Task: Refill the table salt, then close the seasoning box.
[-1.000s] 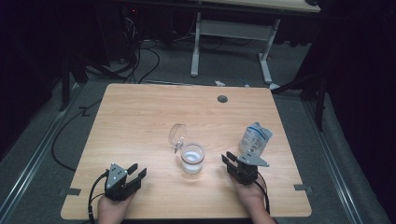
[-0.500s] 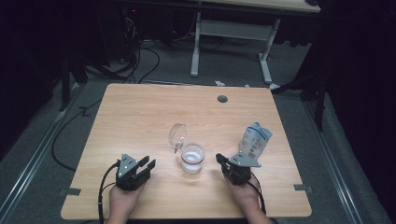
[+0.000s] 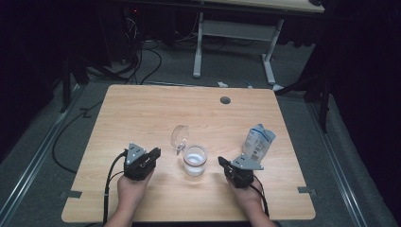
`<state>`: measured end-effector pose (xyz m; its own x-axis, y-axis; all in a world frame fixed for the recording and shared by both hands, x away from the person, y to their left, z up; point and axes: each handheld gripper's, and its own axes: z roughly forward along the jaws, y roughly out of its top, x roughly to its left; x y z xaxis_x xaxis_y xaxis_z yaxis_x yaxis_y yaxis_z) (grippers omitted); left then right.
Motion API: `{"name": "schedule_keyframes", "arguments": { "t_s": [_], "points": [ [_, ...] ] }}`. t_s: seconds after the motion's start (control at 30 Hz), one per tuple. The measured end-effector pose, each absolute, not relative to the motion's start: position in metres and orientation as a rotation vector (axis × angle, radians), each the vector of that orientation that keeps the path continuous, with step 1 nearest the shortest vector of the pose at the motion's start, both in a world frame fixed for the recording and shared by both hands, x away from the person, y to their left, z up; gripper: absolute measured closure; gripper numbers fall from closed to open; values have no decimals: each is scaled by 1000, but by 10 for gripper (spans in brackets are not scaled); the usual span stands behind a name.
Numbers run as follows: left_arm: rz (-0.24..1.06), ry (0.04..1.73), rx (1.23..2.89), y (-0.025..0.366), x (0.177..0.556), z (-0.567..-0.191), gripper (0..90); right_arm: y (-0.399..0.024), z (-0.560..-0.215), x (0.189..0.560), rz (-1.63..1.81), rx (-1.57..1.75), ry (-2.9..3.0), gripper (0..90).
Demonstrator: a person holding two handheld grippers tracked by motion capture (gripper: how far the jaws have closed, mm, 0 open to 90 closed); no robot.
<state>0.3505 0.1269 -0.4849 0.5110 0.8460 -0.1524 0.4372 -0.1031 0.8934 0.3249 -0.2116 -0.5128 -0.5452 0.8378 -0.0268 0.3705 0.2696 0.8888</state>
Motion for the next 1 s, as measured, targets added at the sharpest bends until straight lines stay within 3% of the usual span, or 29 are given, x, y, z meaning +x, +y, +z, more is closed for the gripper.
{"name": "schedule_keyframes", "arguments": {
  "t_s": [1.0],
  "points": [
    [453, 1025, 1679, 92, 363, -461, 869, -186, -518, 321, 1243, 1003, 2124, 899]
  ]
}}
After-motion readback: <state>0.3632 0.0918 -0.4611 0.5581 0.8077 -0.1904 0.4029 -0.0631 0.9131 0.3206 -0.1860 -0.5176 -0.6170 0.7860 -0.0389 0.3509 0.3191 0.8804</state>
